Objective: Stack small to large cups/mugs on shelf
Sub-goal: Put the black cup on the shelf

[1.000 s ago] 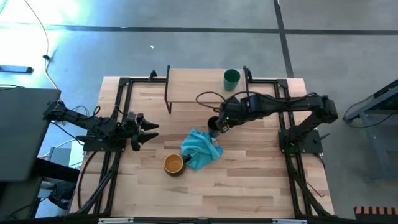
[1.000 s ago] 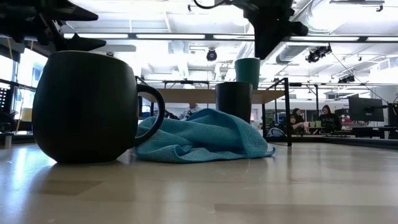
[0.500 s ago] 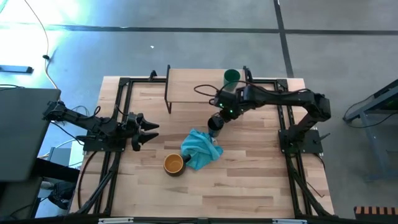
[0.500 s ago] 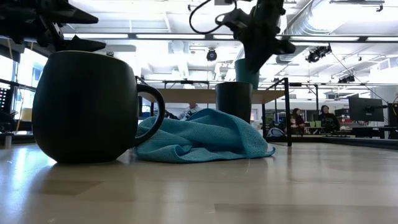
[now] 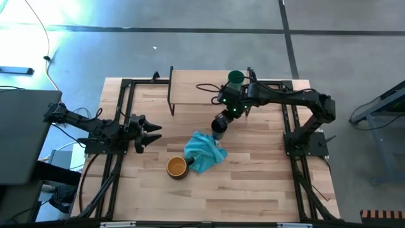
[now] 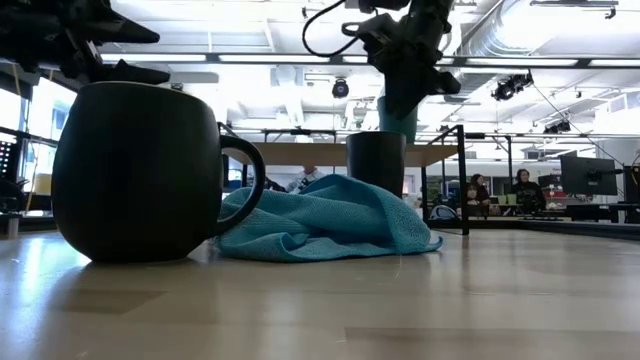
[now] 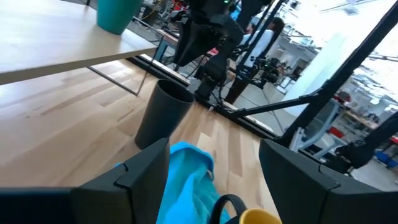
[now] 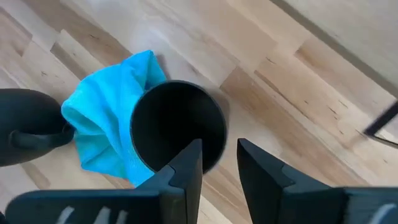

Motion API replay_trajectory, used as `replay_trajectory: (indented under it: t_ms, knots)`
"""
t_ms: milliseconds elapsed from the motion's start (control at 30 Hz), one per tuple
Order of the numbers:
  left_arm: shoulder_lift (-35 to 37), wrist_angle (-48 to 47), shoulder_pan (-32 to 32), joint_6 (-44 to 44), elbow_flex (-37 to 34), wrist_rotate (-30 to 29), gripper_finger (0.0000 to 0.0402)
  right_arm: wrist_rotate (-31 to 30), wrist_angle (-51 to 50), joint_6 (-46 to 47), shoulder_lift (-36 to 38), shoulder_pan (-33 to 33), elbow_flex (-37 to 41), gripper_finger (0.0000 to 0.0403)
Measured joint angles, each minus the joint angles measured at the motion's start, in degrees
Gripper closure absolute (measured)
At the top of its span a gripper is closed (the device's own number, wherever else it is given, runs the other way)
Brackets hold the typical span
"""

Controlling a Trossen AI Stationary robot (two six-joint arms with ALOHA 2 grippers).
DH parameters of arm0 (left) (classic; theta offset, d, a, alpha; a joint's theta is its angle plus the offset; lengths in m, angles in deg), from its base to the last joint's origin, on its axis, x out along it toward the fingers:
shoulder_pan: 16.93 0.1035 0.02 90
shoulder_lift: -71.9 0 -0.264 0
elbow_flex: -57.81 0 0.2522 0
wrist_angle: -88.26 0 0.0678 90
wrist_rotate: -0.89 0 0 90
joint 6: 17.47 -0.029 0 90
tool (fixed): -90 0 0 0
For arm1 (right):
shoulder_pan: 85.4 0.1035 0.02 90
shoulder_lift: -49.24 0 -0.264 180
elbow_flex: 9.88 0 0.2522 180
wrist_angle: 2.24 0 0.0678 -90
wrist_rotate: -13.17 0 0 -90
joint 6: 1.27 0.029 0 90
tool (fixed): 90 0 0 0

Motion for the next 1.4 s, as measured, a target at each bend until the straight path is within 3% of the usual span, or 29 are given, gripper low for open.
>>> replay_trajectory:
  t_ms: [633, 1167, 1400]
  knots:
    - [0.0, -0.3, 0.0, 0.2, 0.0, -0.4, 0.0165, 1.5, 0.0, -4.0, -6.7, -0.2, 0.0, 0.0304]
    - [0.0, -0.3, 0.0, 0.2, 0.0, -0.4, 0.0165, 1.0, -0.4, -4.2, -6.9, -0.3, 0.0, 0.0305]
    - [0.0, -0.3, 0.0, 0.2, 0.0, -0.4, 0.0165, 0.6, -0.5, -4.2, -6.9, -0.3, 0.0, 0.0356]
